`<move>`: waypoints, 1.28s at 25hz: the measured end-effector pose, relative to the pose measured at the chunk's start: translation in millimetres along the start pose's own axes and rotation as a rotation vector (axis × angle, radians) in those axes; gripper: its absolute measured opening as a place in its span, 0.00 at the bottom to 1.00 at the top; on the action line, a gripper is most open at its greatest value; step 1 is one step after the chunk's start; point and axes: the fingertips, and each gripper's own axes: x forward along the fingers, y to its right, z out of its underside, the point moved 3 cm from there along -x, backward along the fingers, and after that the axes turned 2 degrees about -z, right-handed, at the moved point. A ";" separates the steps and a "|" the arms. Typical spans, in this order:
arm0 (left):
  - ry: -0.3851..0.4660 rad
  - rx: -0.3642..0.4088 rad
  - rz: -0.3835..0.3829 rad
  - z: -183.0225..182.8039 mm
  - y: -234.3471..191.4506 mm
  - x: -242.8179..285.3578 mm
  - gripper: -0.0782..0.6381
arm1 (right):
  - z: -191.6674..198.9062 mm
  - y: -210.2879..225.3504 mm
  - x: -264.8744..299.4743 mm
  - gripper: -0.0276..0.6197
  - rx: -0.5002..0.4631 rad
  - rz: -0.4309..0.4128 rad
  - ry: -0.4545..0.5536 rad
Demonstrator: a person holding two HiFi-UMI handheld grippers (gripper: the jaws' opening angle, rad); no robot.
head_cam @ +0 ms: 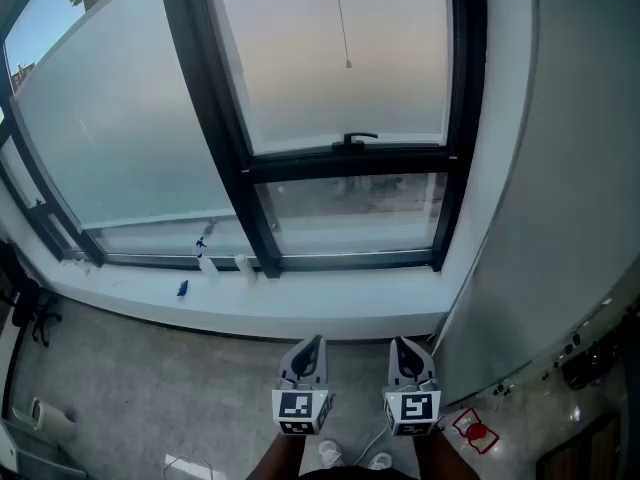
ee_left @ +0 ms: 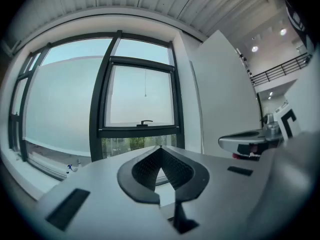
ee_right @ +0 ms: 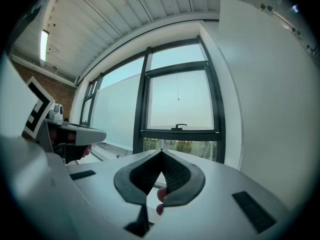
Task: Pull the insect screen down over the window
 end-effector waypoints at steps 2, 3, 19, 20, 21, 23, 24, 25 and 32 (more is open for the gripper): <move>-0.017 0.010 0.005 2.5 -3.8 -4.4 0.10 | -7.5 -4.3 -1.1 0.05 -0.008 0.006 0.008; -0.024 0.014 0.007 4.3 -6.4 -6.4 0.10 | -10.7 -6.4 -1.4 0.05 -0.013 0.008 0.011; -0.023 0.007 0.041 4.6 -12.4 -12.2 0.10 | -12.9 -14.7 3.5 0.05 0.007 0.036 -0.007; -0.018 0.006 0.041 4.4 -12.1 -11.2 0.10 | -13.2 -13.7 3.8 0.05 0.003 0.039 -0.009; -0.017 0.007 0.042 4.7 -12.2 -10.3 0.10 | -14.0 -12.8 4.1 0.05 -0.004 0.039 -0.012; -0.016 0.000 0.041 4.2 -12.4 -8.7 0.10 | -14.9 -10.9 5.6 0.05 -0.008 0.040 -0.011; -0.014 0.000 0.041 4.4 -13.1 -7.7 0.10 | -14.6 -10.1 6.7 0.05 -0.004 0.042 -0.006; -0.014 0.003 0.043 5.4 -13.8 -6.9 0.10 | -14.4 -9.6 7.6 0.05 -0.002 0.045 -0.001; -0.030 -0.010 0.037 8.6 -24.3 -1.1 0.10 | -13.4 -11.7 13.8 0.05 0.003 0.058 -0.009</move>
